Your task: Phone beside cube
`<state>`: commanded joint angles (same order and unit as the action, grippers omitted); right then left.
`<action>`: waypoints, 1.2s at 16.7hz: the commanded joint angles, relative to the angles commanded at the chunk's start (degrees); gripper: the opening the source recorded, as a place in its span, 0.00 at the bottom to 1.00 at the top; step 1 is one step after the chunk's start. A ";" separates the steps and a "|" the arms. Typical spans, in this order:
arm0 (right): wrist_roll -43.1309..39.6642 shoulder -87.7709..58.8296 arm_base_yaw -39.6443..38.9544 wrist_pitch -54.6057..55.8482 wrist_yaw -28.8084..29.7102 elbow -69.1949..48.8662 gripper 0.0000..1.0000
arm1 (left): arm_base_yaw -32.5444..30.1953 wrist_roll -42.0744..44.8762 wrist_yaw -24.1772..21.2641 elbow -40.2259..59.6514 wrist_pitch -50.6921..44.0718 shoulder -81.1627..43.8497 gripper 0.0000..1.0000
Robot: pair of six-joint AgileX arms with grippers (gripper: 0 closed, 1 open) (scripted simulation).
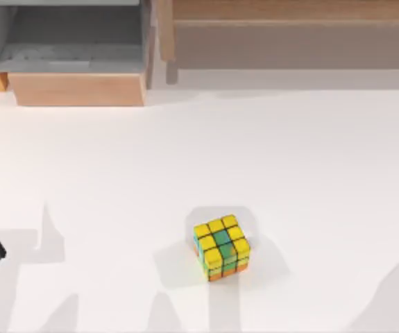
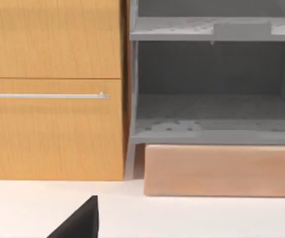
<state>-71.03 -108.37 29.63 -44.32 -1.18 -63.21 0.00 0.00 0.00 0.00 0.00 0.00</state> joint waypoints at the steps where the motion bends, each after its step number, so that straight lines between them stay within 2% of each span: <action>1: 0.02 -0.86 0.00 1.47 0.00 0.70 1.00 | 0.00 0.00 0.00 0.00 0.00 0.00 1.00; 6: 0.01 -1.78 0.01 2.58 0.01 1.57 1.00 | 0.00 0.00 0.00 0.00 0.00 0.00 1.00; 19: 0.01 -1.78 0.01 2.58 0.01 1.57 0.02 | 0.00 0.00 0.00 0.00 0.00 0.00 1.00; 20: 0.01 -1.78 0.01 2.58 0.01 1.57 0.00 | 0.00 0.00 0.00 0.00 0.00 0.00 1.00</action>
<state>-71.03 -110.15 29.64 -41.74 -1.17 -61.64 0.00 0.00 0.00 0.00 0.00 0.00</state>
